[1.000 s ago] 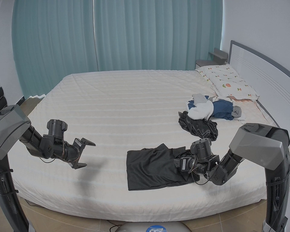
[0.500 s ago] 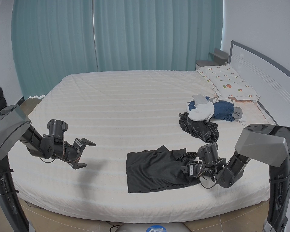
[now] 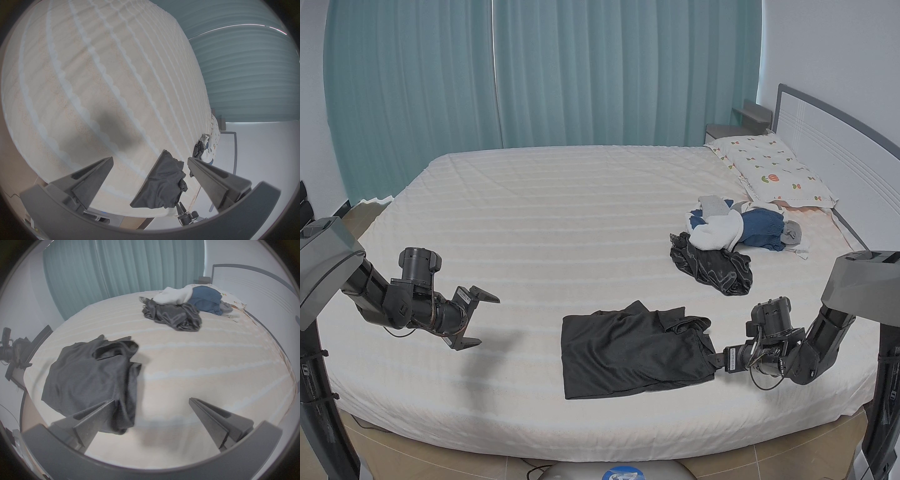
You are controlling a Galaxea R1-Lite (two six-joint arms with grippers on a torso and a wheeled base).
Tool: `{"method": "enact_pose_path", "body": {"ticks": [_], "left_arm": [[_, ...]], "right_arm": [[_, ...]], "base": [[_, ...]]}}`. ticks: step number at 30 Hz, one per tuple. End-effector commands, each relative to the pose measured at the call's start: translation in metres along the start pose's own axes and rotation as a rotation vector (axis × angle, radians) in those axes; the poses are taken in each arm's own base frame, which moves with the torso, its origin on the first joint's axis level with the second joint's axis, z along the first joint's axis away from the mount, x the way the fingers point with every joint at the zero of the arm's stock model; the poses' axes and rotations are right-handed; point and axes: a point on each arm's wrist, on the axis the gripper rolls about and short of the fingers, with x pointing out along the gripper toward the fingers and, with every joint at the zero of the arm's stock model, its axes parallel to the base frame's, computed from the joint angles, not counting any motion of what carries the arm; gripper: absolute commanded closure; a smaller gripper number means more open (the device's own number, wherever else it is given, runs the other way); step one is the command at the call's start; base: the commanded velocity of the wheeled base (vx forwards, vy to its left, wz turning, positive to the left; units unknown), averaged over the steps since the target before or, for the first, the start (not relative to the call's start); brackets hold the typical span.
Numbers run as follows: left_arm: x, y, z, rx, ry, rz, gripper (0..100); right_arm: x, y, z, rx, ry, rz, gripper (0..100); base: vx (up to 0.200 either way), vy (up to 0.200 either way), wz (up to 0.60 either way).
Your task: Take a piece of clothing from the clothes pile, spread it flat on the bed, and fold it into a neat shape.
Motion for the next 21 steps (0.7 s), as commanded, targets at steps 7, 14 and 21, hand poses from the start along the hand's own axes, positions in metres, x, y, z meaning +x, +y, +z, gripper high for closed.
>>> {"method": "enact_pose_path", "body": {"ticks": [7, 14, 21], "left_arm": [[0.001, 0.001, 0.000, 0.000, 0.000, 0.004, 0], [0.001, 0.001, 0.000, 0.000, 0.000, 0.004, 0], [0.001, 0.001, -0.001, -0.001, 0.001, 0.005, 0]], "right_arm": [[-0.016, -0.019, 0.026, 0.064, -0.129, 0.060, 0], [-0.032, 0.009, 0.055, 0.187, -0.220, 0.243, 0], [-0.018, 0.051, 0.063, 0.425, -0.104, 0.390, 0]], "base": [[0.000, 0.000, 0.00], [0.000, 0.000, 0.00], [0.000, 0.000, 0.00]]}}
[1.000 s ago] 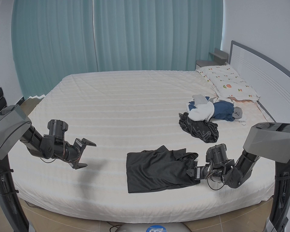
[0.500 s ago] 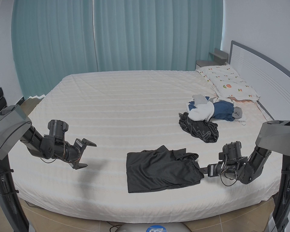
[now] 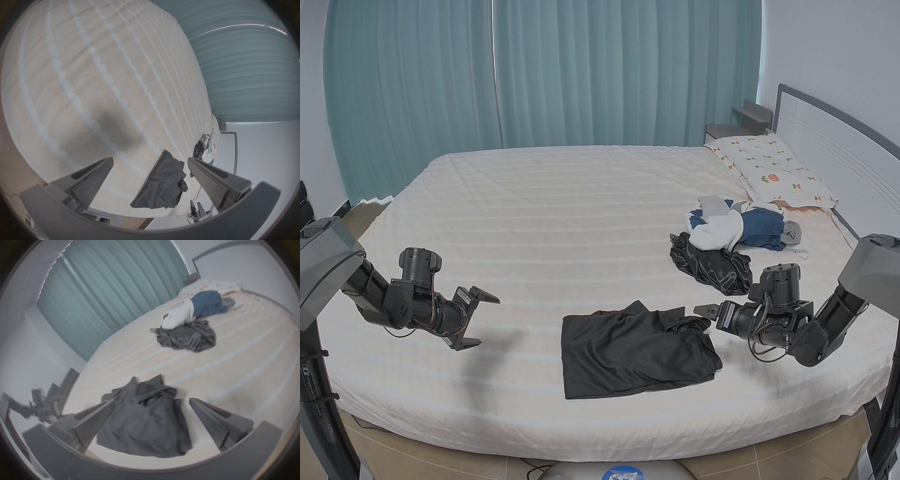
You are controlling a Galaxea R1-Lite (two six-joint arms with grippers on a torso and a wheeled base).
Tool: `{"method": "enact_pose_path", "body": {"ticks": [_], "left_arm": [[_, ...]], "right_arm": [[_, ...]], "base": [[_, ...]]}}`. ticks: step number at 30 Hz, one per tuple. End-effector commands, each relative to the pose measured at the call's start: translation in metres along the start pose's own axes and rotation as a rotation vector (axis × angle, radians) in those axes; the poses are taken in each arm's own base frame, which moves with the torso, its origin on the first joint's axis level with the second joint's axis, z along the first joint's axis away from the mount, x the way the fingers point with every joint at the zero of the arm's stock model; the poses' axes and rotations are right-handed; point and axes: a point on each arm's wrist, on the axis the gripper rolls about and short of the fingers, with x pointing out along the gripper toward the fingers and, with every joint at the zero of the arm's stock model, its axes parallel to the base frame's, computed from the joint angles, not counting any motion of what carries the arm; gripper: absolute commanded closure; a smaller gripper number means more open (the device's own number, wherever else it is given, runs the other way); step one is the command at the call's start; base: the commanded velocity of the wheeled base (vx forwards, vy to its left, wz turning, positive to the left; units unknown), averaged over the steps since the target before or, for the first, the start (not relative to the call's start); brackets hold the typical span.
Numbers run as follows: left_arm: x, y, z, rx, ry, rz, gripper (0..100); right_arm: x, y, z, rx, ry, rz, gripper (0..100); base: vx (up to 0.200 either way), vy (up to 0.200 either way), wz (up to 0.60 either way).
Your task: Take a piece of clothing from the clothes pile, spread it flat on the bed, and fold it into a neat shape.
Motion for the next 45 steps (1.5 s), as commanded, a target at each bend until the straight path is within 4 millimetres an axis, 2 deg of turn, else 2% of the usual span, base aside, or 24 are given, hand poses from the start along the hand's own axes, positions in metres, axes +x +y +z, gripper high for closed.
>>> {"method": "enact_pose_path", "body": {"ticks": [1, 5, 11, 14, 22, 32, 39, 45], "left_arm": [[0.001, 0.001, 0.000, -0.002, 0.001, 0.002, 0], [0.001, 0.001, 0.000, -0.003, 0.001, 0.002, 0], [0.001, 0.001, 0.000, -0.002, 0.001, 0.002, 0], [0.001, 0.001, 0.000, -0.002, 0.001, 0.002, 0], [0.001, 0.001, -0.001, -0.001, 0.002, 0.004, 0], [0.004, 0.002, -0.001, 0.002, -0.018, 0.022, 0], [0.004, 0.001, -0.001, 0.006, -0.021, 0.014, 0], [0.005, 0.001, -0.002, 0.007, -0.020, 0.014, 0]], "right_arm": [[0.020, 0.036, -0.007, 0.115, 0.079, 0.107, 0], [0.039, 0.046, -0.013, 0.204, 0.131, 0.121, 0], [0.064, 0.046, -0.032, 0.203, 0.188, 0.097, 0], [0.073, 0.045, -0.034, 0.200, 0.181, 0.092, 0], [0.085, 0.040, -0.021, 0.189, 0.157, 0.061, 0], [0.128, 0.020, -0.014, 0.125, 0.082, 0.017, 0], [0.155, 0.000, 0.002, 0.145, -0.034, -0.031, 0], [0.151, -0.006, 0.014, 0.190, -0.105, -0.010, 0]], "base": [[0.000, 0.000, 0.00], [0.000, 0.000, 0.00], [0.000, 0.000, 0.00], [0.000, 0.000, 0.00], [0.000, 0.000, 0.00], [0.000, 0.000, 0.00], [0.000, 0.000, 0.00], [0.000, 0.000, 0.00]]}}
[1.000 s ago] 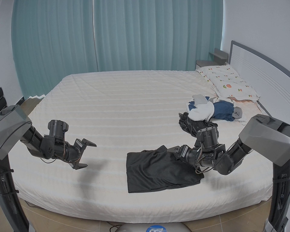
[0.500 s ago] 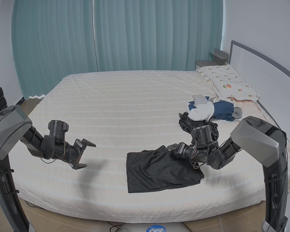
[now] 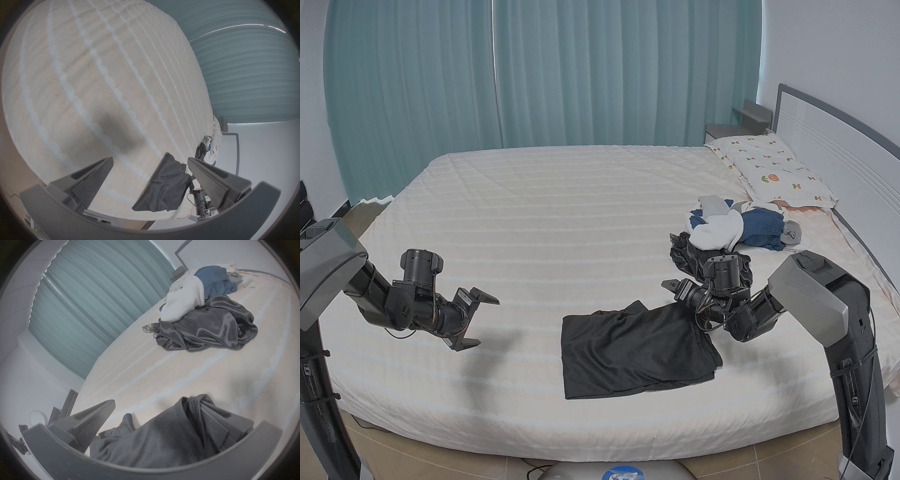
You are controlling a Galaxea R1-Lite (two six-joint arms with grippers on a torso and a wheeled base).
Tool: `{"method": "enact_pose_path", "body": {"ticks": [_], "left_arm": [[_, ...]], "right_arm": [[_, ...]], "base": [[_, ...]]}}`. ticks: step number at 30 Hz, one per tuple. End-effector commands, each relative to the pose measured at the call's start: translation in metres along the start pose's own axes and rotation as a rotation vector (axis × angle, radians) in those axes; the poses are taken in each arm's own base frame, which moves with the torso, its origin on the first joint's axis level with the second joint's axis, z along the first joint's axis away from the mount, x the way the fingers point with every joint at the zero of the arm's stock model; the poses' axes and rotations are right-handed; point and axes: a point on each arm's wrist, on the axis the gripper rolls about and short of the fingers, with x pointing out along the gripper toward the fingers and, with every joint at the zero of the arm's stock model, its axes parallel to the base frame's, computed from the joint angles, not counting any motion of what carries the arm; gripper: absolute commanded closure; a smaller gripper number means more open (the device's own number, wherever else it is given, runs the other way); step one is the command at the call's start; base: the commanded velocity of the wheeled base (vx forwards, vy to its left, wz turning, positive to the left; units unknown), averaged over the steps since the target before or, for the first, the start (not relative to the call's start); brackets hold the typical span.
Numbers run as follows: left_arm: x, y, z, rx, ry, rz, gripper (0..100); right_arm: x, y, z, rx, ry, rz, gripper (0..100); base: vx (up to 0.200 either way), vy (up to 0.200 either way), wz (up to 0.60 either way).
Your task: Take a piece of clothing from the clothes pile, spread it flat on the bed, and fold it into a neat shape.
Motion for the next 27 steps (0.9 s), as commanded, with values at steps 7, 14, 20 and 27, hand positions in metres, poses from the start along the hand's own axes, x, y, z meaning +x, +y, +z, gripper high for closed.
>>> {"method": "enact_pose_path", "body": {"ticks": [7, 14, 20, 27], "left_arm": [[0.001, 0.000, -0.001, 0.000, 0.002, 0.001, 0], [0.001, 0.000, 0.000, 0.001, 0.002, -0.001, 0], [0.001, 0.000, 0.000, 0.001, -0.007, 0.003, 0], [0.002, 0.000, -0.002, 0.007, -0.005, 0.007, 0]], "right_arm": [[0.000, -0.015, 0.010, 0.046, -0.031, -0.021, 0], [-0.029, -0.015, 0.016, 0.077, 0.041, -0.001, 0], [-0.063, -0.010, 0.030, 0.064, 0.077, 0.106, 0], [-0.073, -0.028, 0.028, 0.033, 0.086, 0.062, 0]], "base": [[0.000, 0.000, 0.00], [0.000, 0.000, 0.00], [0.000, 0.000, 0.00], [0.000, 0.000, 0.00]]}}
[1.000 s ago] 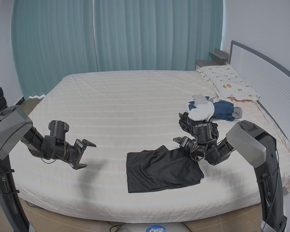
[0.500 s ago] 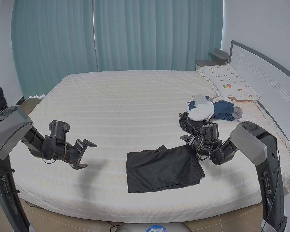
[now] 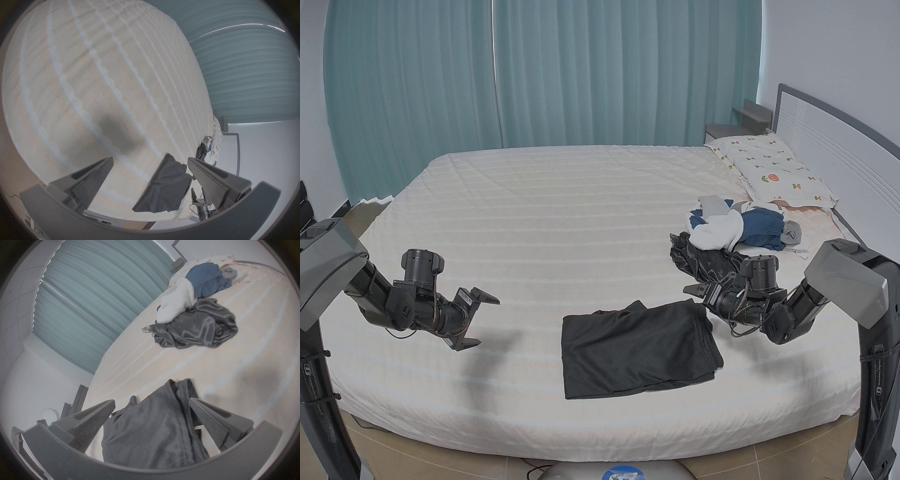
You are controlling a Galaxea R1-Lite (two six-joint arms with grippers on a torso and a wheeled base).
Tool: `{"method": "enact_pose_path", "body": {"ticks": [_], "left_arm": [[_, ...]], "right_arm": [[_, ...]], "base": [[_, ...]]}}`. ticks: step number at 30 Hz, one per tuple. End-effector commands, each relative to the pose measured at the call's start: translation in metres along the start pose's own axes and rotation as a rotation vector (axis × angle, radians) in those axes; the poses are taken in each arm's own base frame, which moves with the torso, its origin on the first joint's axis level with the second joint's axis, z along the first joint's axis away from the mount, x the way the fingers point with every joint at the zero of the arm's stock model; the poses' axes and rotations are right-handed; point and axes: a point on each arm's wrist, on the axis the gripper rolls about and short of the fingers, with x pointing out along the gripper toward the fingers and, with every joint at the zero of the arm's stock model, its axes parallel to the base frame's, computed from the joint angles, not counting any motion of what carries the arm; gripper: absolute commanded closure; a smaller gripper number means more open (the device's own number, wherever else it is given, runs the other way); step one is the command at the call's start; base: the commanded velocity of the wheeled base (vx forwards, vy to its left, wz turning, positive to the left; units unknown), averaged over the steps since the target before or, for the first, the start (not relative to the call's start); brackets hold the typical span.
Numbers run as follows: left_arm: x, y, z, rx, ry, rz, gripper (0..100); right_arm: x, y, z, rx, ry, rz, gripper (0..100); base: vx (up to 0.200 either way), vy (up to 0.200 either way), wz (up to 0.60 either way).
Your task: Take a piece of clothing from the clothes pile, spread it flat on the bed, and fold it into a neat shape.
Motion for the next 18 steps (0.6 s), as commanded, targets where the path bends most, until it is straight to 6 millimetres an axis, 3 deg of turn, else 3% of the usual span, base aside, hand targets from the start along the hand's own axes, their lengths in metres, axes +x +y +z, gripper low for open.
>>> {"method": "enact_pose_path", "body": {"ticks": [1, 4, 10, 18], "left_arm": [[0.001, 0.000, -0.001, 0.004, 0.003, 0.003, 0], [0.001, 0.000, -0.001, 0.014, 0.004, 0.004, 0], [0.002, 0.002, -0.002, 0.032, 0.008, 0.011, 0], [0.002, 0.002, -0.002, 0.031, 0.007, 0.012, 0]], "right_arm": [[-0.013, -0.001, 0.004, 0.000, -0.013, -0.005, 0], [-0.015, -0.004, 0.000, -0.010, -0.011, -0.007, 0], [-0.014, -0.002, -0.003, -0.055, -0.012, 0.004, 0], [-0.004, 0.007, -0.016, -0.127, 0.025, 0.035, 0]], "base": [[0.000, 0.000, 0.00], [0.000, 0.000, 0.00], [0.200, 0.000, 0.00], [0.000, 0.000, 0.00]]}}
